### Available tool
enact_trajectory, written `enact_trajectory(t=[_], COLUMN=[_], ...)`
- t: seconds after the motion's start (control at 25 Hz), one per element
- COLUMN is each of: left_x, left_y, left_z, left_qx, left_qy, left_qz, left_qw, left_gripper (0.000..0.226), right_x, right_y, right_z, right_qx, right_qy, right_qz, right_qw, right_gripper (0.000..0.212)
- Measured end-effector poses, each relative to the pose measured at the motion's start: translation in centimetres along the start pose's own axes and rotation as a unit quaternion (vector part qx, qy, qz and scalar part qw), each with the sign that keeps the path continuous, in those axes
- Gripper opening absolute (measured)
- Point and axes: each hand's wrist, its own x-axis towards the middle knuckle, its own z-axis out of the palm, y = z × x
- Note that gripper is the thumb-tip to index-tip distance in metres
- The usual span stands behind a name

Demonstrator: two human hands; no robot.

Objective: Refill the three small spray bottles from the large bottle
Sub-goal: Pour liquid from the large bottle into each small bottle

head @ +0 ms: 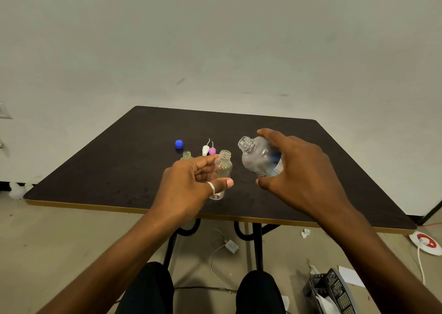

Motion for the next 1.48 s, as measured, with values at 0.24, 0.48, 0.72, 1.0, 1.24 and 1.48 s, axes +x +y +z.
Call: enact_trajectory(t=[0.24,0.48,0.72,1.0,1.24,1.48], left_x=[0.2,0.4,0.5,0.4,0.3,0.3], left_y=[-0.4,-0.9,-1.1,-1.3,-0.9,-0.8], left_z=[0.0,0.0,0.1,0.2,0.2,0.2], left_qx=[0.006,0.004,0.007,0.013,0.022,0.024], left_qy=[-0.011,-0.010,-0.016,-0.016,-0.019,-0.013], left_qz=[0.017,0.026,0.037,0.045,0.046,0.046], left_qw=[1.000,1.000,0.999,0.999,0.999,0.999], left_gripper=[0.042,0.053,0.049,0.048,0.046,0.047], right_x=[-0.4,-0.4,-0.4,-0.6,-0.6,-0.6], right_y=[-0.5,-0.9,-1.0,-1.3,-1.3,-1.4], right_z=[0.1,0.3,0.3,0.0,-0.1,-0.1], right_qx=[-0.057,-0.068,-0.083,-0.099,-0.130,-0.136], right_qy=[0.025,0.019,0.013,0.026,0.038,0.039], right_qz=[-0.022,-0.018,-0.012,-0.022,-0.033,-0.029], right_qw=[0.998,0.997,0.996,0.994,0.990,0.989], right_gripper=[0.087,0.090,0.091,0.091,0.091,0.091])
